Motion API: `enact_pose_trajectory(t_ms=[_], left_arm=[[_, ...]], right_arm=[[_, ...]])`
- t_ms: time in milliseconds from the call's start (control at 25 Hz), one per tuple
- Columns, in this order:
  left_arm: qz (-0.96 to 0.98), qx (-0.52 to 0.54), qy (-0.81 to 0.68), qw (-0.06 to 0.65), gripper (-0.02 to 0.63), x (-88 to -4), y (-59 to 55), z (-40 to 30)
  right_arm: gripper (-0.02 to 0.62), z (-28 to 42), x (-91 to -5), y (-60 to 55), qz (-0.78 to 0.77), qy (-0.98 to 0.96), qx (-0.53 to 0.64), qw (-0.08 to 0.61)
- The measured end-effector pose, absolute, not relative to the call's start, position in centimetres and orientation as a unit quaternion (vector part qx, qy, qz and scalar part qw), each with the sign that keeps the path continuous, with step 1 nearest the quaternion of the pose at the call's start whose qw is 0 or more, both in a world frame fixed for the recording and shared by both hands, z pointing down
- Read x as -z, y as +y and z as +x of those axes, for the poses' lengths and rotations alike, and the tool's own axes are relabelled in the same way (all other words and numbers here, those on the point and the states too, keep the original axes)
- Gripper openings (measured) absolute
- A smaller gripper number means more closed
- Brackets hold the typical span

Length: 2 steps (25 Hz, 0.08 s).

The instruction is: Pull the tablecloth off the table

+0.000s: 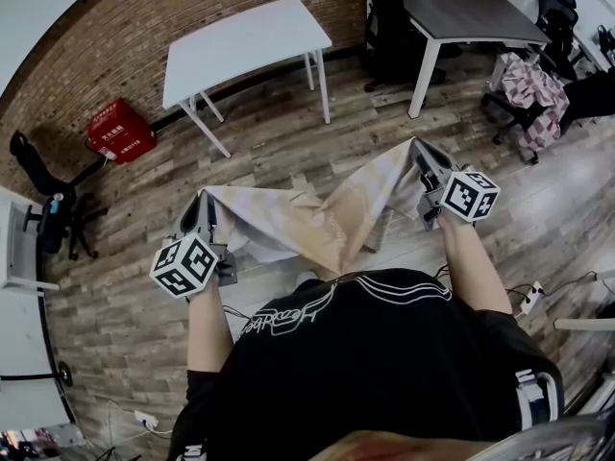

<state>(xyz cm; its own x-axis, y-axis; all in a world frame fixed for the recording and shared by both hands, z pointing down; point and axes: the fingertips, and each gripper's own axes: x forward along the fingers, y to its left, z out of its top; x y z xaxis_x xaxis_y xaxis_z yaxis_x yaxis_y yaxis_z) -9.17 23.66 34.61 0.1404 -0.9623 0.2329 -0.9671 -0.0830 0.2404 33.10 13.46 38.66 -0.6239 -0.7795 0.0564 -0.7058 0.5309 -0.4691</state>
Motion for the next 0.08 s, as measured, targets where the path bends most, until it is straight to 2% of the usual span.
enact_pose_trajectory(t_ms=[80], left_arm=[[0.737, -0.005, -0.655, 0.165, 0.006, -34.28, 23.52, -8.98]], right_arm=[[-0.002, 33.39, -38.56, 13.42, -0.429, 0.87, 0.228, 0.082]])
